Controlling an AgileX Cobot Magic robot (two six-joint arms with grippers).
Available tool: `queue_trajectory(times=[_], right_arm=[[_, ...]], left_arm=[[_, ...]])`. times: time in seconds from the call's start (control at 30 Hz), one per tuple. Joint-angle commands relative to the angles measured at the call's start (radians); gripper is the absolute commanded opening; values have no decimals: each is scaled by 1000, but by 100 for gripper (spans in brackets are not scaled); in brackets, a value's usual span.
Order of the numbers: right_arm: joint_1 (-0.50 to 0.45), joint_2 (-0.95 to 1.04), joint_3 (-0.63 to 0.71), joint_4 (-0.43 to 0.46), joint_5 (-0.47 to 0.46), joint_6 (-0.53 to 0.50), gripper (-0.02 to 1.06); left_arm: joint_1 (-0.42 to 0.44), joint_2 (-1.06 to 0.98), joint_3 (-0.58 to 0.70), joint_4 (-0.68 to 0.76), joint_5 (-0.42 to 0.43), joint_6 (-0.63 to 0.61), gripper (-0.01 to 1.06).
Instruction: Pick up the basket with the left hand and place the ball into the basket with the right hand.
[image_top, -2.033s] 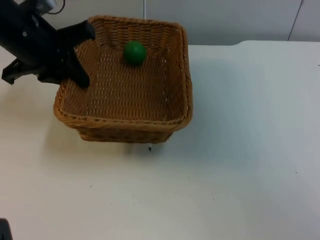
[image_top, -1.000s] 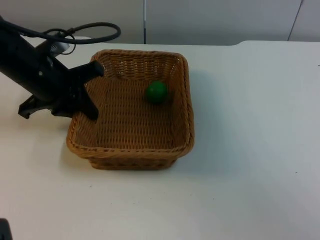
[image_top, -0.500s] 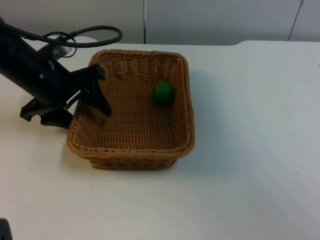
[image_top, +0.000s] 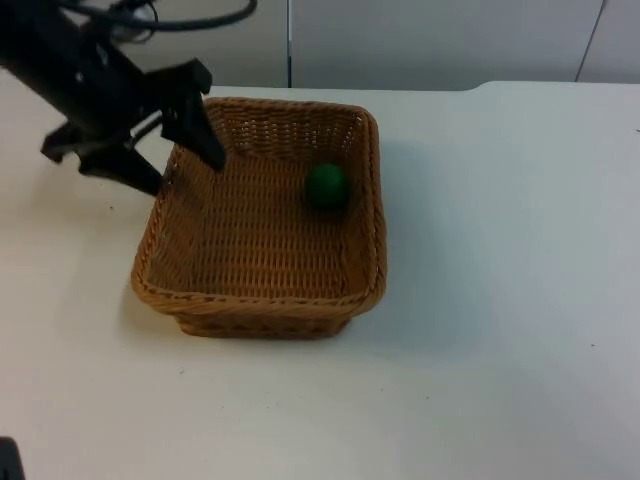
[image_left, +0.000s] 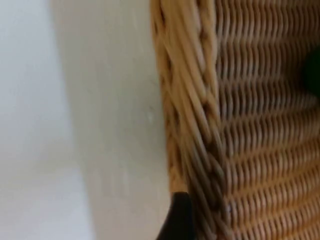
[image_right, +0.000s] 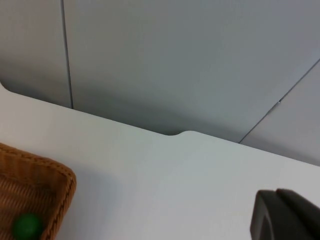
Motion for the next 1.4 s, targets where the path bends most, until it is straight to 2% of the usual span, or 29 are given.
queue_trajectory(times=[0.0, 0.03, 0.1, 0.2, 0.23, 0.3, 0.37, 0.57, 0.63, 0.7, 0.73, 0.83, 0.87, 0.9, 0.93, 1.03, 1.07, 1.17, 1.23, 1.27, 1.33, 1.37], right_arm=[[-3, -4, -3, 0, -10, 4, 0], [-3, -4, -3, 0, -10, 4, 0], [-3, -4, -3, 0, -10, 4, 0], [-3, -4, -3, -17, -12, 4, 0], [-3, -4, -3, -17, -12, 4, 0], [-3, -5, -3, -34, -12, 5, 0], [-3, -8, -6, -35, -12, 12, 0], [-3, -29, -8, -42, -23, 8, 0], [-3, -64, -8, -107, -68, 4, 0], [-3, -110, -8, -130, -141, -18, 0], [-3, -110, -8, -130, -141, -18, 0], [-1, -188, -8, -133, -275, -126, 0], [6, -216, -8, -133, -303, -191, 0], [6, -216, -8, -133, -303, -191, 0], [15, -239, -8, -133, -315, -249, 0], [64, -314, -4, -131, -298, -444, 0], [64, -314, -4, -131, -298, -444, 0], [131, -370, -4, -131, -237, -522, 0], [183, -393, -4, -131, -194, -539, 0], [183, -393, -4, -131, -194, -539, 0], [235, -407, -4, -131, -164, -614, 0], [283, -412, -4, -131, -129, -704, 0]], left_arm=[[9, -29, -52, 88, 61, -69, 70], [9, -29, -52, 88, 61, -69, 70], [34, -47, -89, 111, 116, -96, 68], [63, -82, -107, 191, 139, -158, 57], [63, -82, -107, 191, 139, -158, 57], [74, -139, -111, 317, 139, -177, 25], [78, -204, -111, 418, 139, -188, 0], [78, -371, -111, 503, 148, -207, 0], [78, -499, -111, 539, 166, -225, 0], [78, -608, -111, 563, 180, -225, 0], [78, -608, -111, 563, 180, -225, 0], [78, -792, -111, 593, 220, -215, 0], [78, -842, -111, 598, 242, -201, 0], [78, -842, -111, 598, 242, -201, 0], [78, -904, -109, 600, 262, -175, 0], [78, -1089, -79, 596, 271, -142, 0], [78, -1089, -79, 596, 271, -142, 0], [78, -1282, 12, 596, 221, -100, 0], [78, -1406, 86, 596, 216, -62, 0], [78, -1406, 86, 596, 216, -62, 0], [78, -1504, 154, 596, 221, -39, 0], [78, -1572, 206, 596, 230, -24, 0]])
